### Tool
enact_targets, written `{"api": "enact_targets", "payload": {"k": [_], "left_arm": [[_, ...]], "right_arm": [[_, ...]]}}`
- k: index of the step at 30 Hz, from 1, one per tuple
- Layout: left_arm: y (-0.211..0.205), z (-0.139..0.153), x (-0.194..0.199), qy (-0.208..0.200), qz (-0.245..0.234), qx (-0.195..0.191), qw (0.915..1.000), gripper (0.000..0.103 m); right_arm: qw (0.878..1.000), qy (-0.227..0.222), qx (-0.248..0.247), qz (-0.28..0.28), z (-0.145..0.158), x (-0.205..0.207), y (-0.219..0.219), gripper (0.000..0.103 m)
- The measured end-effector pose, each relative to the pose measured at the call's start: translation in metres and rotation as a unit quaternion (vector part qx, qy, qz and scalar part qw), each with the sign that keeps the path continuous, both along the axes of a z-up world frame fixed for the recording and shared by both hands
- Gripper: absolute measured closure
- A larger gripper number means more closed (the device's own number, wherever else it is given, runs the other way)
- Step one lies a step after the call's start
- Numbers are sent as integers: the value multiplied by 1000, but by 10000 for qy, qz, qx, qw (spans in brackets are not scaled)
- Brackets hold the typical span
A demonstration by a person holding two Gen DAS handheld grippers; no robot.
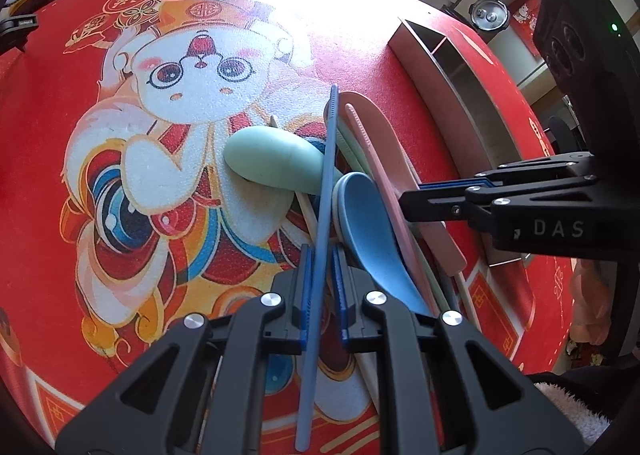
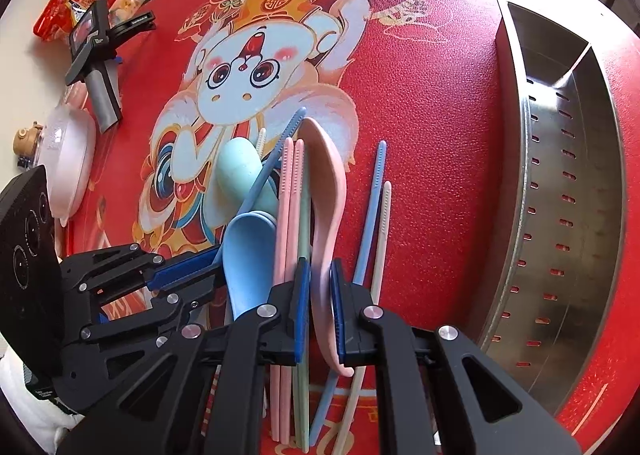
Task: Organize utensils
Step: 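Close left tool on a blue chopstick while right tool grasps a pink spoon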
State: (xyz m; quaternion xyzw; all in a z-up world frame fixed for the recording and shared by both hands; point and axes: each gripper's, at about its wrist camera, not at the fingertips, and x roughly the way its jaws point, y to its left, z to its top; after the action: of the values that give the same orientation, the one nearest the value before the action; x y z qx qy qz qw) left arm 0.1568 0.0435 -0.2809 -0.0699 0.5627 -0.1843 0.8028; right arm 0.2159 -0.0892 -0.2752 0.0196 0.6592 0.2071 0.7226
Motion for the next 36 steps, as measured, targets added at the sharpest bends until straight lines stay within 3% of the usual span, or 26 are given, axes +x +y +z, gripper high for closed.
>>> {"api": "enact_targets", "payload": {"k": [22,36], "left_arm": [[20,0,-19,57,368,-61,9993,92],[44,24,-38,-47,823,-320,9961,93]], "right_arm": [[9999,-81,-85,55,3,-8,4,96],[9980,-212,416,-420,23,-25,-20,97]]}}
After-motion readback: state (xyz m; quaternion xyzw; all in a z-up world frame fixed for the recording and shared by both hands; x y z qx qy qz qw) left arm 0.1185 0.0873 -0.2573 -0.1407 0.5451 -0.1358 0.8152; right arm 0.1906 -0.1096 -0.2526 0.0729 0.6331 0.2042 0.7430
